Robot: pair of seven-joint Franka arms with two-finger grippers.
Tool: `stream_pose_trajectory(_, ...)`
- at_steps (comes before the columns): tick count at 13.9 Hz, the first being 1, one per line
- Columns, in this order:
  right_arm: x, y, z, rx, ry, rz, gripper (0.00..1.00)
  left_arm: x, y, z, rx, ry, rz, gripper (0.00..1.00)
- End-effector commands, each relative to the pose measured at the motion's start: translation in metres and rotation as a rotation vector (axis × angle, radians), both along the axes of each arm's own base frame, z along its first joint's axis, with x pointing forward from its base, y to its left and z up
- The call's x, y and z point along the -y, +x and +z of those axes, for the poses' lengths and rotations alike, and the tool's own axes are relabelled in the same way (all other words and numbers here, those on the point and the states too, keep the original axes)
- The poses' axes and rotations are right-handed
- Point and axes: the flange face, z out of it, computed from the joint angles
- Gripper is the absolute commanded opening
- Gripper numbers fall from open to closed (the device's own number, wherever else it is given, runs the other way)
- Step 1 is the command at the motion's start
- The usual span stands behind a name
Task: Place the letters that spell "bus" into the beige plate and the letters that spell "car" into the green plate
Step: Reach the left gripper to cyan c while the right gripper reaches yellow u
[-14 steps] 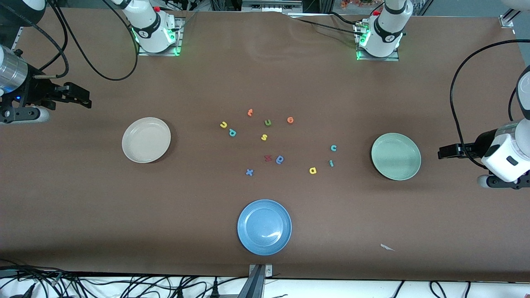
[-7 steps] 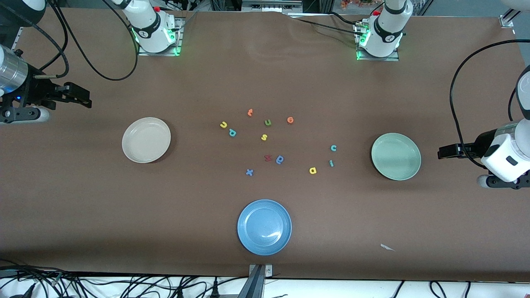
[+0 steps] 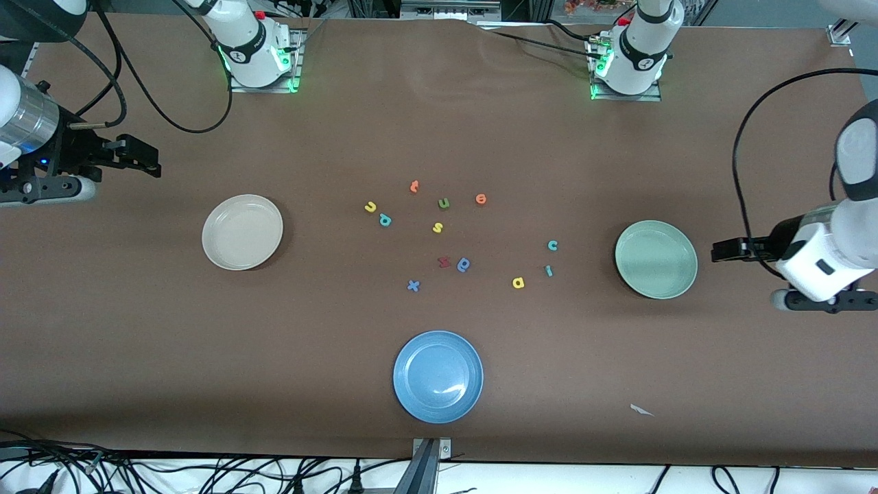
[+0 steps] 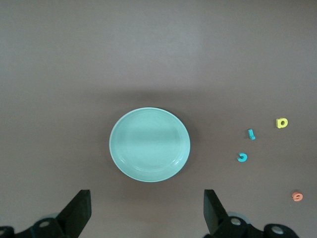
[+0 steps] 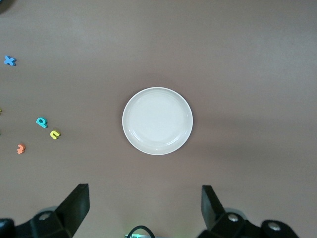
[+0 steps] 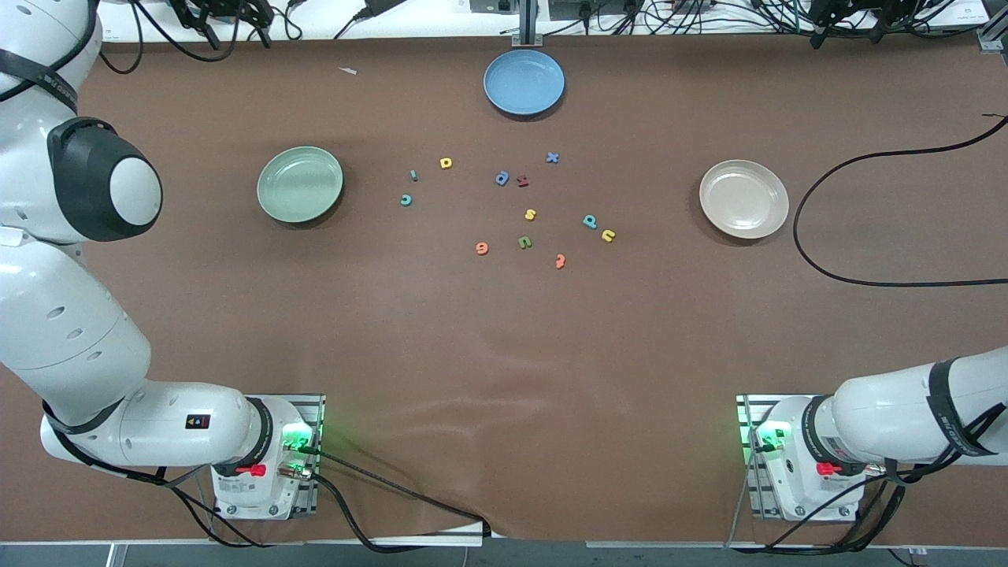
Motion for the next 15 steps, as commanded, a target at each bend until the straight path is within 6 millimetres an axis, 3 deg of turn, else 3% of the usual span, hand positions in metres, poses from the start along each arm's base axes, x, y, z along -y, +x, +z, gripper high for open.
stream_pose_trajectory(1, 0.001, 0.000, 0.003, 0.004, 0.017, -0.013, 1.00, 0.041, 0.002, -0.027, 0.000, -0.008, 0.052, 1.00)
stream_pose_trajectory(4, -0.003, 0.003, 0.006, 0.029, 0.041, -0.018, 1.00, 0.088, -0.003, -0.070, -0.009, -0.019, 0.106, 1.00)
stream_pose_trajectory(9, -0.001, 0.002, 0.009, 0.036, 0.027, -0.061, 1.00, 0.154, -0.039, -0.166, -0.043, -0.061, 0.167, 0.99)
stream_pose_trajectory(15, -0.004, 0.001, 0.015, 0.038, 0.022, -0.056, 1.00, 0.181, -0.083, -0.245, 0.006, -0.054, 0.162, 0.93)
